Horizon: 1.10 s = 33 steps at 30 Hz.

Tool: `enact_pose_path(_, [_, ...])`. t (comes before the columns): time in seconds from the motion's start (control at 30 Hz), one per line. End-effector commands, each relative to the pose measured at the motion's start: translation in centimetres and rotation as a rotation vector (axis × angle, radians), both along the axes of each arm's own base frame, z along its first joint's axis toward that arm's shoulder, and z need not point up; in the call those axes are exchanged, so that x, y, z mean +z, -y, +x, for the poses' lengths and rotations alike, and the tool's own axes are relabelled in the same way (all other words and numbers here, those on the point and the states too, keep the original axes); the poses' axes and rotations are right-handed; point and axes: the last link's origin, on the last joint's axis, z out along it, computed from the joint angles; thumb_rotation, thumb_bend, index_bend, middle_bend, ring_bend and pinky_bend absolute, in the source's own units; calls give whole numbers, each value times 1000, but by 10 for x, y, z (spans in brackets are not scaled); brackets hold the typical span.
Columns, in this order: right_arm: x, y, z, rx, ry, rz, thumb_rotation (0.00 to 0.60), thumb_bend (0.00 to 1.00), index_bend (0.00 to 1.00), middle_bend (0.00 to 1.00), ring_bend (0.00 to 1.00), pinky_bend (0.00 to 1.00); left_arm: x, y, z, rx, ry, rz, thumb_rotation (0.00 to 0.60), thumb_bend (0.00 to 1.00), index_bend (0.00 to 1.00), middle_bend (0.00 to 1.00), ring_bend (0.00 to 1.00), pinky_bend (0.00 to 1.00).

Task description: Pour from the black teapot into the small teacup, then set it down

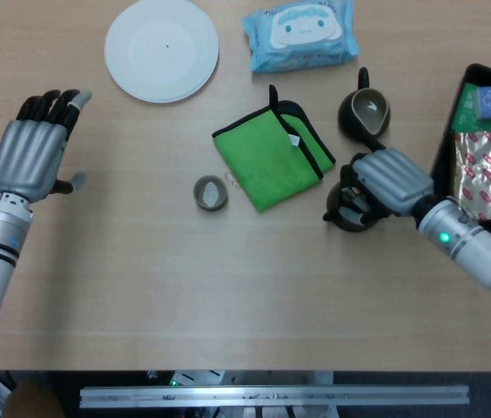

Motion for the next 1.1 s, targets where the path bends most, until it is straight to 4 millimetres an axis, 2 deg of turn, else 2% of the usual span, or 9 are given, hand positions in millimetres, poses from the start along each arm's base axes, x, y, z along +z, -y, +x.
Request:
enact_pose_path(0.03, [1, 0, 1, -4, 5, 2, 523, 218, 845, 556, 377, 0, 0, 0, 0, 0, 0, -1, 600, 206, 6, 90, 74, 126])
enact_pose_path(0.4, [3, 3, 3, -27, 30, 9, 460, 2, 843, 553, 368, 0, -1, 0, 0, -3, -1, -1, 600, 206, 6, 90, 74, 126])
enact_pose_path(0.63, [5, 4, 4, -23, 21, 16, 397, 0, 823, 533, 347, 0, 0, 0, 1, -3, -1, -1, 600, 206, 6, 90, 74, 126])
enact_pose_path(1.1, [5, 7, 7, -5, -51, 18, 393, 0, 754, 491, 297, 0, -1, 0, 0, -1, -1, -3, 600, 205, 6, 90, 74, 126])
